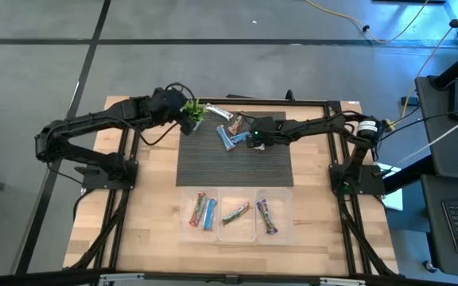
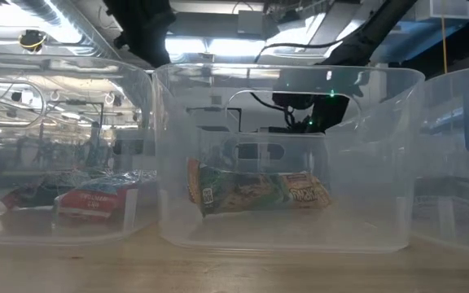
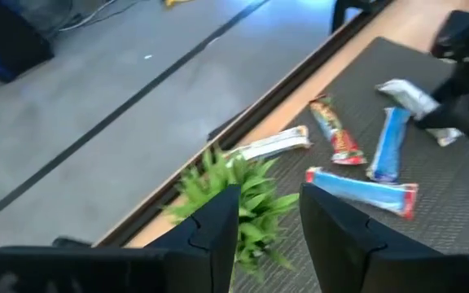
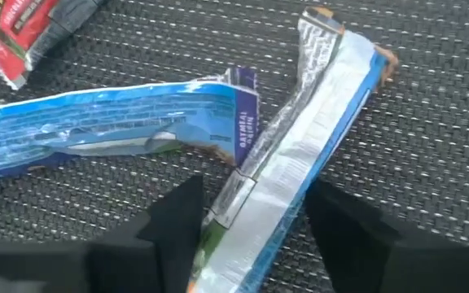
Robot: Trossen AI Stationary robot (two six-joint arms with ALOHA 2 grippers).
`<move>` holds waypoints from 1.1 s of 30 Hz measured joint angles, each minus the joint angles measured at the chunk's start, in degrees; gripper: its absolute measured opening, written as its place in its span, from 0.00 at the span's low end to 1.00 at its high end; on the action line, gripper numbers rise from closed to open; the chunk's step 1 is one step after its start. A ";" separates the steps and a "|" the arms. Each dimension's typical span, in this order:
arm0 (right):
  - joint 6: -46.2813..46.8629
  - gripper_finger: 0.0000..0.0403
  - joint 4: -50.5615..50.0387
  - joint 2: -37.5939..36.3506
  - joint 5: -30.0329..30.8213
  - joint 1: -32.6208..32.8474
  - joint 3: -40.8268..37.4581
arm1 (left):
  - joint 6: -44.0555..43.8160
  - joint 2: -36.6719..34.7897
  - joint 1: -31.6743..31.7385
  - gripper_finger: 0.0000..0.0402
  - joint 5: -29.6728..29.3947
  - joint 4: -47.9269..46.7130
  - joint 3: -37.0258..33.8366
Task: Pick and place Granola Bars by type
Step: Put the yellow granola bar into the middle transparent bin
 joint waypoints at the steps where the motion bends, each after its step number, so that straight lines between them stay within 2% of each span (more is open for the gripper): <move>1: 0.00 0.50 0.22 -0.06 0.00 -0.01 0.00 | 0.41 0.00 0.32 0.31 1.21 0.60 -0.20; 6: -0.06 0.37 0.14 -0.09 -0.21 -0.44 0.02 | 1.42 0.04 1.69 0.31 6.67 1.79 -1.05; 15: -0.63 0.17 -0.05 -0.15 -1.03 -0.49 0.02 | 2.35 0.02 2.81 0.31 7.34 1.97 -1.05; 20: -2.99 0.16 -1.70 -1.33 -1.23 -0.38 0.95 | 3.66 0.02 2.78 0.31 7.34 1.97 -1.05; 25: -5.28 0.18 -7.44 -4.02 -1.18 0.40 5.64 | 4.00 0.91 2.81 0.31 7.17 2.03 -1.05; 33: -8.03 0.16 -15.91 -7.50 -3.56 7.33 16.23 | 5.54 5.52 2.82 0.31 7.24 1.90 -1.05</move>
